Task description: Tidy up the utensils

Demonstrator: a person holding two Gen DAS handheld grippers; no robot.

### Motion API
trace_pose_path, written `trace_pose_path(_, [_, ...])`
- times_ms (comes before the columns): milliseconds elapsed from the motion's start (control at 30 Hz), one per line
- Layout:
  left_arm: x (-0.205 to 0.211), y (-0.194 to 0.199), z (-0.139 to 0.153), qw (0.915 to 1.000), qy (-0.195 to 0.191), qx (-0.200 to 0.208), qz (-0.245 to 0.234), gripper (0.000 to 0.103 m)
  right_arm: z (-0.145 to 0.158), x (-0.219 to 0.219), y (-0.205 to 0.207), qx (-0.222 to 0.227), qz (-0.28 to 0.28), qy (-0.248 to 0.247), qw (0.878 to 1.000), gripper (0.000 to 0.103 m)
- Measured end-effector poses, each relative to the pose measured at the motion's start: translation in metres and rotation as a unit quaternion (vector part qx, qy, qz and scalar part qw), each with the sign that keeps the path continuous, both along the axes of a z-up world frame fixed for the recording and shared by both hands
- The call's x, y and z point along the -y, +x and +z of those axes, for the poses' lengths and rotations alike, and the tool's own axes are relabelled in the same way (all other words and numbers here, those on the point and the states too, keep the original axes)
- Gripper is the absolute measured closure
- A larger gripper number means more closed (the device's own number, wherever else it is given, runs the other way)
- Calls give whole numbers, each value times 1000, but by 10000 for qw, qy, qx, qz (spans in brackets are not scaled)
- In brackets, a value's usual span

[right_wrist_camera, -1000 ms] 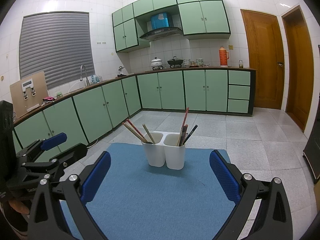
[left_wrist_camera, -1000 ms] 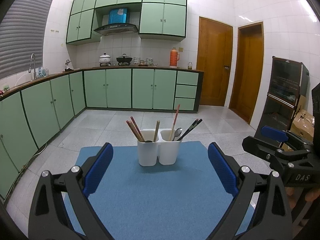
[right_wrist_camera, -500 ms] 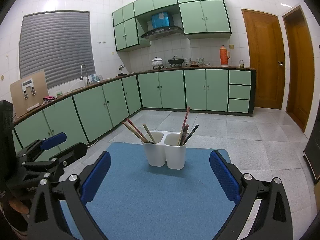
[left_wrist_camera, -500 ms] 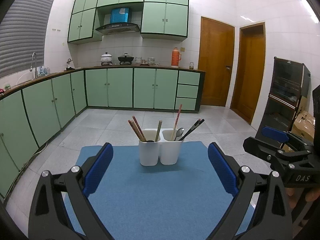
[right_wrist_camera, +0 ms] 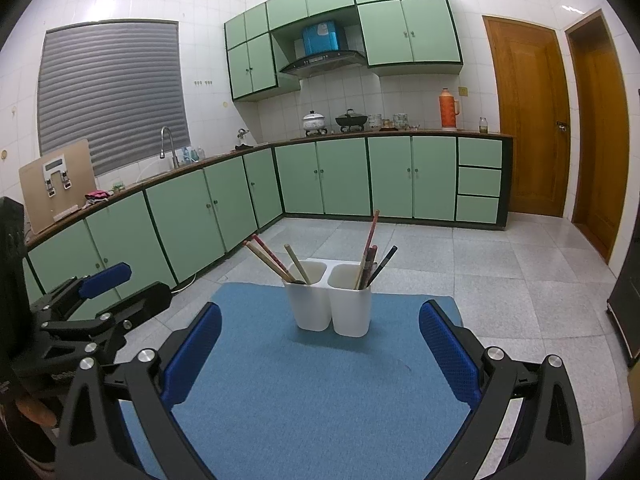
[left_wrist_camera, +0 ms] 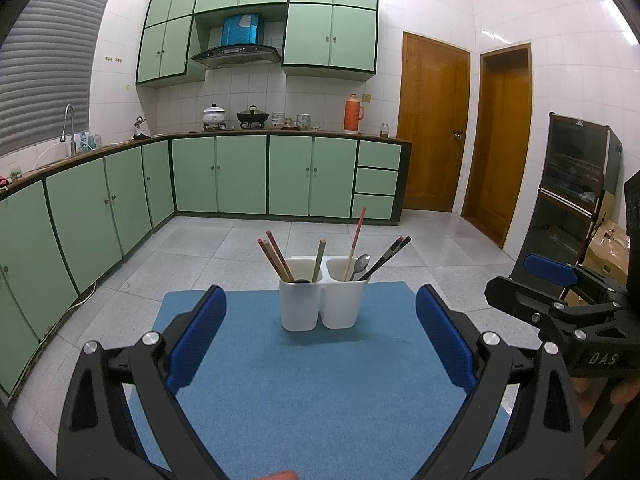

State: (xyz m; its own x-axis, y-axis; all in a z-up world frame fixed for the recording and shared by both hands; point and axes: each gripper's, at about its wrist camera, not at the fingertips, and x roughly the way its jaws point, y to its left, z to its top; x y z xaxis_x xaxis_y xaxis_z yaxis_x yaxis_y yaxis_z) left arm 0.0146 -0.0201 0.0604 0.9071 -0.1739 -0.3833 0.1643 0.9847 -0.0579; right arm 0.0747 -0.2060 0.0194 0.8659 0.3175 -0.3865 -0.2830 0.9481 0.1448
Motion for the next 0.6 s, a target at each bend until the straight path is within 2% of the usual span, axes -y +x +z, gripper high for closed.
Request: trace_pose_path(600, [-2,0,-1,10000,-20,-15,-1,10,-5,2,2,-35,-16,-18,10000,6])
